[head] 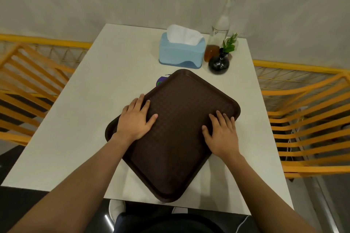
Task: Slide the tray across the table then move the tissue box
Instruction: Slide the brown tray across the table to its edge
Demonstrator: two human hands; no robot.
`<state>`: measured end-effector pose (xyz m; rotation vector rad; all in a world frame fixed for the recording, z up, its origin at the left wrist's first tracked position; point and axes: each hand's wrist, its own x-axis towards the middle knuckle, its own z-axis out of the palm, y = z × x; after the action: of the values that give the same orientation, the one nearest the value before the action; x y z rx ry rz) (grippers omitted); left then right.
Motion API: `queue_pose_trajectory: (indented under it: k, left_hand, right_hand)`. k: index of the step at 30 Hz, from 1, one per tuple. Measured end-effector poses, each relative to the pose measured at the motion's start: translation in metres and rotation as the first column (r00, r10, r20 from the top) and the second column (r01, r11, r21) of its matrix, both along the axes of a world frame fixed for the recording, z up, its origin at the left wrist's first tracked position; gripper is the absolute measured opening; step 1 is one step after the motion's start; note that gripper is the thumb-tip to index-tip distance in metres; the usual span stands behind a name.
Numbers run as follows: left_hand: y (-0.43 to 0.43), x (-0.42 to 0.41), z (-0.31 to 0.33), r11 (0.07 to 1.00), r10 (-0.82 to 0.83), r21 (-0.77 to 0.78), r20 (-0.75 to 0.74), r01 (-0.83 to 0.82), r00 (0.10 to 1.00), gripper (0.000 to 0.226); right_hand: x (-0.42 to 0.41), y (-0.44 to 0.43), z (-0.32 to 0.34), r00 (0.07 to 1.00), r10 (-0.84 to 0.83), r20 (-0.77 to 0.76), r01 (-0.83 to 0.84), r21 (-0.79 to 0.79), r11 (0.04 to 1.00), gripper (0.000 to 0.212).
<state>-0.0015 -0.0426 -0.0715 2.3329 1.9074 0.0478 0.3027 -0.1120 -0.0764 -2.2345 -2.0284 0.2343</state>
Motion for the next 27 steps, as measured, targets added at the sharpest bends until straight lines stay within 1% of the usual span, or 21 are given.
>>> queue_pose_trajectory:
  k: [9,15,17,19,21,24,27]
  left_hand:
    - [-0.022,-0.051,-0.004,0.998,0.057,0.016,0.010,-0.057,0.998,0.079]
    - [-0.034,-0.098,0.000,0.985,0.175,0.002,0.014,-0.175,0.985,0.078]
    - [-0.036,-0.114,0.002,0.977,0.215,-0.008,0.013,-0.215,0.976,0.078]
    - [-0.039,-0.130,0.004,0.964,0.266,-0.022,0.011,-0.266,0.964,0.078]
    - [-0.041,-0.145,0.006,0.945,0.326,-0.048,0.021,-0.324,0.945,0.078]
    - [-0.044,-0.167,0.008,0.923,0.380,-0.098,0.059,-0.373,0.923,0.078]
    - [-0.046,-0.191,0.008,0.922,0.387,-0.079,0.115,-0.380,0.915,0.081]
  right_hand:
    - [-0.040,0.011,0.002,0.997,0.076,-0.011,-0.077,-0.018,0.997,0.061]
    - [-0.090,0.035,0.007,0.991,0.129,0.025,-0.128,-0.036,0.991,0.059]
    - [-0.107,0.047,0.009,0.988,0.151,0.023,-0.150,-0.051,0.987,0.059]
    - [-0.125,0.056,0.011,0.990,0.143,0.004,-0.143,-0.033,0.989,0.060]
    - [-0.145,0.058,0.014,0.995,0.083,-0.056,-0.082,0.019,0.996,0.061]
    - [-0.171,0.046,0.015,0.980,-0.071,-0.186,0.090,0.094,0.991,0.062]
    - [-0.189,0.022,0.011,0.944,-0.223,-0.242,0.251,0.092,0.964,0.062]
